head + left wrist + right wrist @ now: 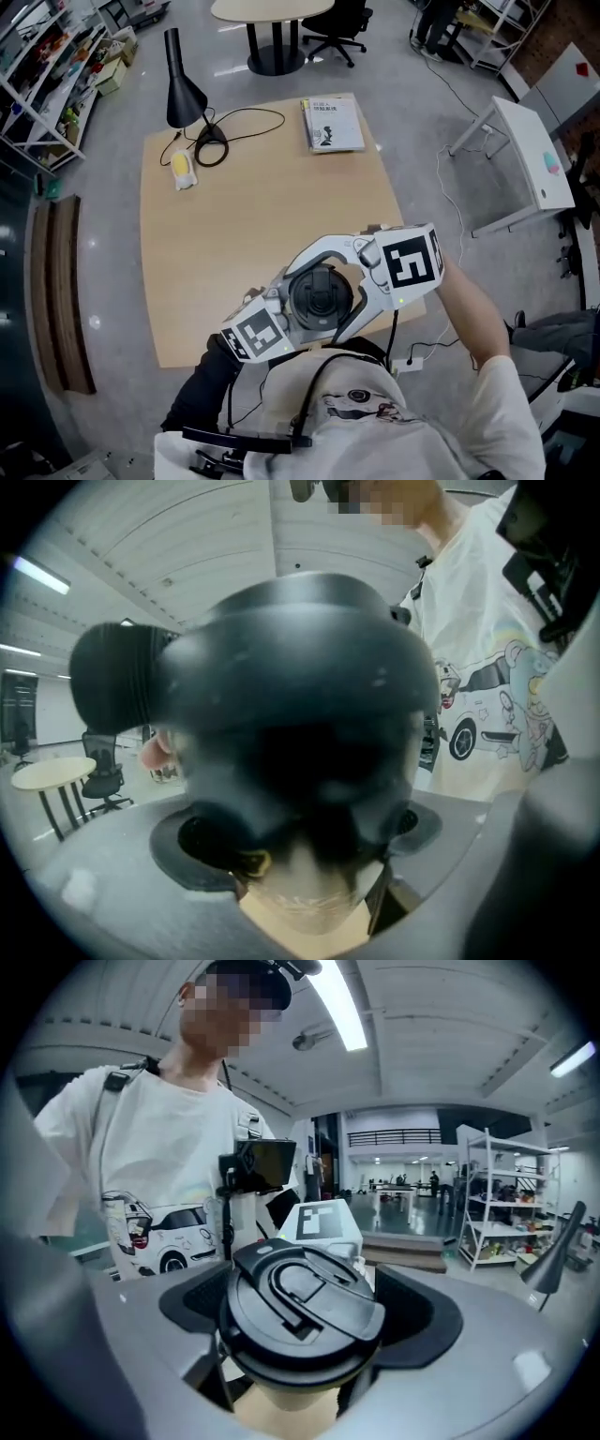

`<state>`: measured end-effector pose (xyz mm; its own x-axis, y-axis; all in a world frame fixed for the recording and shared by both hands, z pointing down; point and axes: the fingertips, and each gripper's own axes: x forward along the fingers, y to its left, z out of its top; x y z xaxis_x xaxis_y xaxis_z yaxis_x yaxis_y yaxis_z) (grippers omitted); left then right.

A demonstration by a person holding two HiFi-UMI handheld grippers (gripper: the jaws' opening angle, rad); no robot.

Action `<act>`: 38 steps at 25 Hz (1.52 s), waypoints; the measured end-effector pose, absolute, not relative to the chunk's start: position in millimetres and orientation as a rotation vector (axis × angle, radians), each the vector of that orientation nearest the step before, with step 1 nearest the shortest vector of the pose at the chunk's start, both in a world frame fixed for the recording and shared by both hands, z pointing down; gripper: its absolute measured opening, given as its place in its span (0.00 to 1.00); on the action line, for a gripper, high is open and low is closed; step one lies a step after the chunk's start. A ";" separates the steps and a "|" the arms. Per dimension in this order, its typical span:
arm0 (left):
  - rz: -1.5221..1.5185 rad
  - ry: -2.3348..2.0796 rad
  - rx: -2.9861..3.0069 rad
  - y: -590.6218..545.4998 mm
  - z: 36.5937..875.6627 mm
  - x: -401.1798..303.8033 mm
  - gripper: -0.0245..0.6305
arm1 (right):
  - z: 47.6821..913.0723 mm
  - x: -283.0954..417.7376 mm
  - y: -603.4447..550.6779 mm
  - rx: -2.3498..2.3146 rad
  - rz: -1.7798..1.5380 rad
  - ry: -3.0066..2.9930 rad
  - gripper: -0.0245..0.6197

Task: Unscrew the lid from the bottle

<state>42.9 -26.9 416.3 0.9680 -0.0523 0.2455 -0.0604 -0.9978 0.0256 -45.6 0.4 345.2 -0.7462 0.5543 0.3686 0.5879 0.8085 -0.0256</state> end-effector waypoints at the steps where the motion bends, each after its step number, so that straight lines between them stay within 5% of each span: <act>1: 0.373 -0.045 3.085 -21.4 413.3 44.3 0.69 | 340.3 -44.5 4.7 -0.907 -0.132 -2.624 0.78; 10: 0.328 -0.087 3.041 -7.1 419.6 40.1 0.69 | 314.5 -37.1 -17.8 -0.621 -0.070 -2.821 0.78; 16: 0.245 -0.925 2.839 -86.2 436.9 -45.3 0.69 | 331.8 36.9 -126.4 0.658 -0.021 -2.989 0.78; 23: 0.319 -1.830 2.260 -161.0 455.6 -189.8 0.69 | 367.2 107.2 -172.3 1.390 0.046 -2.791 0.78; 38: 0.306 -1.844 2.325 -171.9 432.2 -173.9 0.69 | 365.1 153.8 -178.0 1.646 0.046 -2.677 0.78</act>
